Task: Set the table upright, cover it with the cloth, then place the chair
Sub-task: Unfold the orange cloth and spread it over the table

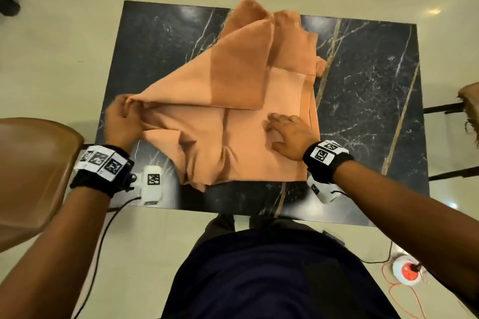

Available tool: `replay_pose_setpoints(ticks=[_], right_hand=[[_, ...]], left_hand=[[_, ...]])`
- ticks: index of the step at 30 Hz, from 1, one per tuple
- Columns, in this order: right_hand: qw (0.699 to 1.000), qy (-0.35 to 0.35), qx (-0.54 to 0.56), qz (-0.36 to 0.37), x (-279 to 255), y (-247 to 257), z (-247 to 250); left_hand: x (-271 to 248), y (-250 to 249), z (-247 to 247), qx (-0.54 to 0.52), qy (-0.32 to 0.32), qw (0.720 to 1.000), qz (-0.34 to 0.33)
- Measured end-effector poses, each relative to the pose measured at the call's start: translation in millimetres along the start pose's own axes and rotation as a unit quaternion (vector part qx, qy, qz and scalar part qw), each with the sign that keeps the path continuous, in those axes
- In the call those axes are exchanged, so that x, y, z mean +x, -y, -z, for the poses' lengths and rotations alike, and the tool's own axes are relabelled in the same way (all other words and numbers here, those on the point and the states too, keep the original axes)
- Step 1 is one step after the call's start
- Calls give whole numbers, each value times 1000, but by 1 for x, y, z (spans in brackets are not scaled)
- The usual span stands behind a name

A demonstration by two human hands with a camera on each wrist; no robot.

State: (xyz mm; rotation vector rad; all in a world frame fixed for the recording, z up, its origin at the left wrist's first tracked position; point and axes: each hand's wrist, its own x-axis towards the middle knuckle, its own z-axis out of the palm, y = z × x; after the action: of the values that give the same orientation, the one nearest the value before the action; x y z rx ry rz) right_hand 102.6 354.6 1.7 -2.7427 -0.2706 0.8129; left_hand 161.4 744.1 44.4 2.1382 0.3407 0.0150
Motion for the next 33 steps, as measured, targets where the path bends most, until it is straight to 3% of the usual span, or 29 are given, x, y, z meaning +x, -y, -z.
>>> replay_pose_setpoints(ticks=[3,7,10,13,15,17,20,24,30,33], right_hand=[[999,-29,-8,-42,5,16,1],[997,-48,-6,-66,6,28,0],[996,-60,-3,-67,1,30,-5],[997,-45,9,-60,-10,32,-12],[999,-7,9,-48,-21,32,-19],[999,36,-12,-23,-35,32,-26],[996,64,-66,4,-52,31,-40],[997,41,-62,-11,-57,28,-48],[998,6,-36,-49,-44,38,-35],[998,12,-34,-57,-37,38,-24]], left_hand=[[17,48,47,110,-30,991,72],[12,73,76,281,11,951,129],[-2,64,61,326,35,945,7],[-21,55,21,343,140,917,-146],[-35,39,-15,347,226,894,-172],[-47,24,-47,368,266,880,-142],[-54,2,-82,397,231,878,-134],[-38,-13,-102,431,179,868,-168],[17,-21,-95,480,102,846,-209],[51,-26,-84,472,82,860,-177]])
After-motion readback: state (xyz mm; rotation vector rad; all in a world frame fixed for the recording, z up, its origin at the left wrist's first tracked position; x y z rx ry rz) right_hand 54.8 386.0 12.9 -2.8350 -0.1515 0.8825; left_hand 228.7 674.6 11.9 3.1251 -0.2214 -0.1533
